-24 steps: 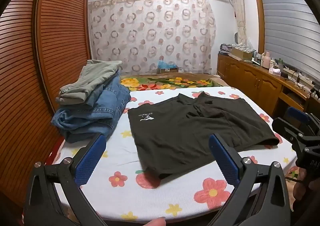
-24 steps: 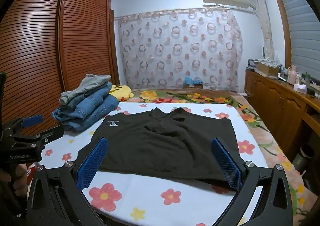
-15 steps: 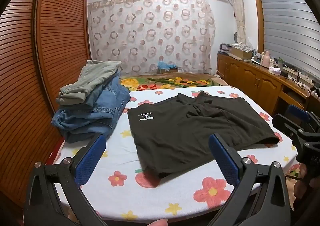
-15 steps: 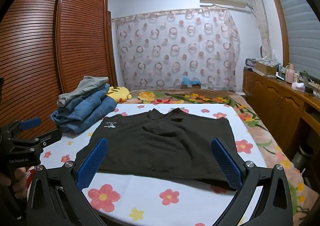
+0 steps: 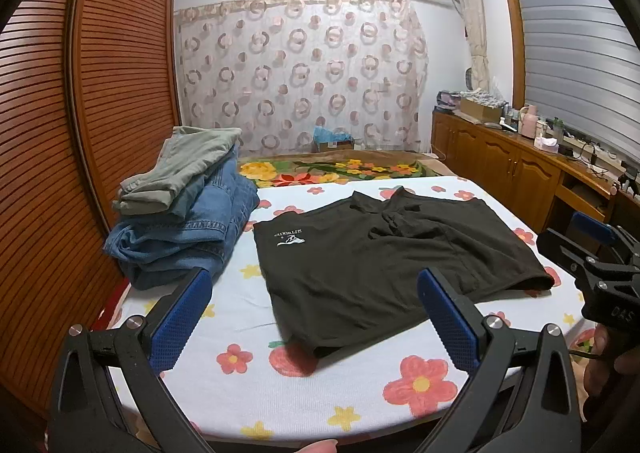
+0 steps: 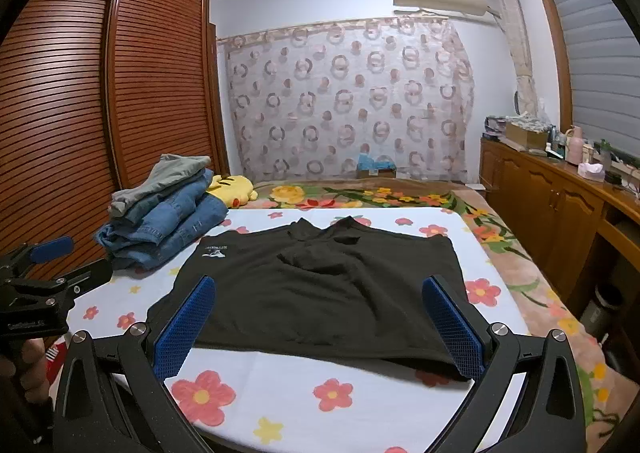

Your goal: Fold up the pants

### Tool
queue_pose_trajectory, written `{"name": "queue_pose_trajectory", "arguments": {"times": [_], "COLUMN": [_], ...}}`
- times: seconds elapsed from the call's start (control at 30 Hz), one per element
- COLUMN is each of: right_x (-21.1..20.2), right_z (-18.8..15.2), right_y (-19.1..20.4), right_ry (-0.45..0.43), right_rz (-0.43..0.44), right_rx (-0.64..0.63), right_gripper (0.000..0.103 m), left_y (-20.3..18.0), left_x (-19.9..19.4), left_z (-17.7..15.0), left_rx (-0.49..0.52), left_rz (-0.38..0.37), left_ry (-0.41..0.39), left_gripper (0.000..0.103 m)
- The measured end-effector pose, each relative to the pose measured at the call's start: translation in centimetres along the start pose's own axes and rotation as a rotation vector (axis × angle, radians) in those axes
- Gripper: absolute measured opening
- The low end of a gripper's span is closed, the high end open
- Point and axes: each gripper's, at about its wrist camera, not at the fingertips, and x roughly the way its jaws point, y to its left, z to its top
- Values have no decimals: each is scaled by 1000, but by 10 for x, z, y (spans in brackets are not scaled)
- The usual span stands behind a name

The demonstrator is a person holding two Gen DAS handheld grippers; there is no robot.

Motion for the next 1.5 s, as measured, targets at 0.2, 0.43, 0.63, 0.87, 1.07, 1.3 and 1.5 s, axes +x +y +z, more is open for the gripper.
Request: {"name": "queue_pose_trajectory", "arguments": {"times": [0.2,0.43,0.63,0.87,1.07,1.3,1.5], "right_x": [3,3,2,2,2,1,1], "right_z": [-1,-1,-1,-1,-1,0,0], "right_y": [1,1,1,1,1,1,2], "right_ry": [1,0,-1,-3,-5,-8,-9], "right_rz": [0,0,-1,0,1,1,1], "right_rx": [3,3,4,5,5,3,3], "right_gripper": [103,103,103,103,103,103,103], "left_y": [-1,-1,-1,-1,-1,-2,-1], "left_x": [-2,-6,-6,-6,-6,-7,-6], "left_z": [1,1,1,1,1,2,1], "left_rx": [4,3,2,4,3,4,3], "left_rz": [-1,-2,-3,-2,-1,-1,-1], "left_ry": [-8,-21,-21,-22,-23,-22,-23], "left_gripper": [103,103,103,103,103,103,103]}}
